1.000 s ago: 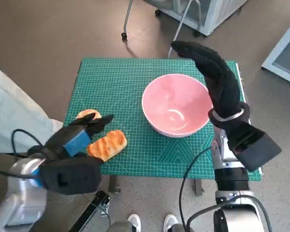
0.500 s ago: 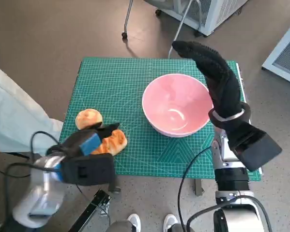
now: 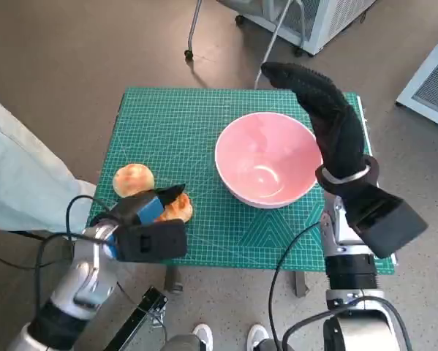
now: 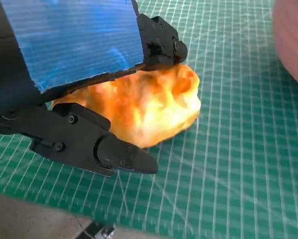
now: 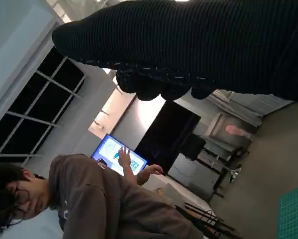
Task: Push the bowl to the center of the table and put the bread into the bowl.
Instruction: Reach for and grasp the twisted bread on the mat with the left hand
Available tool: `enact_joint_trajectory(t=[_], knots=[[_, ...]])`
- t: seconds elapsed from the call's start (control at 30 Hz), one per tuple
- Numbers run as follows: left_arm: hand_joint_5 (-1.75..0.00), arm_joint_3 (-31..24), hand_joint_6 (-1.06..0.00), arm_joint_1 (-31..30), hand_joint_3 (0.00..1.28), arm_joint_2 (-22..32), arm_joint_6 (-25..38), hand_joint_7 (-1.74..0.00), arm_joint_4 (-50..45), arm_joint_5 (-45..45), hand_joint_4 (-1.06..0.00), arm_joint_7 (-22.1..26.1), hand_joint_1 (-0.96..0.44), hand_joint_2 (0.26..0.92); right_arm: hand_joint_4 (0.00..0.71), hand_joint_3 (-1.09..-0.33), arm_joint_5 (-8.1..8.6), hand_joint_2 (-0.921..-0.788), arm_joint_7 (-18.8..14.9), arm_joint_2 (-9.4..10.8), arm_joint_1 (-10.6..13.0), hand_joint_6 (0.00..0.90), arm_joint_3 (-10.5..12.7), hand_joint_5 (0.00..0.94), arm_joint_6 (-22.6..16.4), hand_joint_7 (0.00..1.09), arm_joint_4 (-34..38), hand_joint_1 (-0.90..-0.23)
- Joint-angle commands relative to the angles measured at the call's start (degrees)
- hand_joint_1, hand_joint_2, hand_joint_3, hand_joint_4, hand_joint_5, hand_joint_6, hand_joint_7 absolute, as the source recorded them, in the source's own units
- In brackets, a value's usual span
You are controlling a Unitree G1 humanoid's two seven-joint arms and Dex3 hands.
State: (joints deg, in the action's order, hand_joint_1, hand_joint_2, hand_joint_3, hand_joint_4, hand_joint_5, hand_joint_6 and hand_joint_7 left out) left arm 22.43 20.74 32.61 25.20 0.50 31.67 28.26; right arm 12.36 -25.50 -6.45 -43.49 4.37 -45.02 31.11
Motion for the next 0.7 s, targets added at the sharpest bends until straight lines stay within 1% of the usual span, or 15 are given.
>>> enact_joint_trajectory(t=[0.03,0.07,0.1,0.2,0.3,0.37,0.7], knots=[[-0.66,0.1,-0.4,-0.89,0.03,-0.69,-3.02,-0.69,4.19,0.03,-0.56,-1.75,-0.07,0.917,0.266,-0.827,0.34,-0.921,-0.59,0.04,1.61,-0.001,-0.26,0.011,0.64,0.77,0.19,-0.64],[-0.91,-0.08,-0.43,-1.02,0.08,-0.65,-3.8,-0.87,4.65,-0.06,-0.59,-2.32,-0.04,0.918,0.265,-0.827,0.34,-0.921,-0.55,0.07,1.63,-0.001,-0.3,0.011,0.66,0.77,0.15,-0.639],[-1.06,-0.21,-0.45,-1.09,0.11,-0.64,-4.39,-0.98,5.0,-0.12,-0.61,-2.72,-0.03,0.919,0.265,-0.827,0.35,-0.921,-0.52,0.09,1.64,-0.001,-0.33,0.011,0.67,0.77,0.13,-0.638],[-1.22,-1.16,-0.49,-1.46,0.13,-0.44,-7.18,-1.13,6.08,-0.64,-0.64,-4.6,-0.01,0.92,0.265,-0.828,0.24,-0.921,-0.39,0.24,1.67,-0.001,-0.46,0.012,0.62,0.77,0.12,-0.638],[-1.23,-2.23,-0.51,-1.56,0.13,-0.29,-9.29,-1.22,6.63,-1.21,-0.65,-5.84,0.0,0.919,0.266,-0.828,0.22,-0.921,-0.39,0.3,1.58,-0.001,-0.47,0.012,0.55,0.77,0.4,-0.637],[-1.22,-3.45,-0.52,-1.67,0.13,-0.14,-10.42,-1.24,6.06,-1.99,-0.65,-6.26,0.0,0.92,0.265,-0.828,0.28,-0.921,-0.45,0.31,1.56,-0.001,-0.44,0.012,0.5,0.77,0.58,-0.637],[-1.21,-8.66,-0.55,-1.72,0.11,-0.99,-12.53,-1.24,2.32,-5.35,-0.65,-7.64,0.0,0.92,0.265,-0.831,0.3,-0.921,-0.58,0.43,1.72,-0.001,-0.57,0.012,0.37,0.77,0.84,-0.637]])
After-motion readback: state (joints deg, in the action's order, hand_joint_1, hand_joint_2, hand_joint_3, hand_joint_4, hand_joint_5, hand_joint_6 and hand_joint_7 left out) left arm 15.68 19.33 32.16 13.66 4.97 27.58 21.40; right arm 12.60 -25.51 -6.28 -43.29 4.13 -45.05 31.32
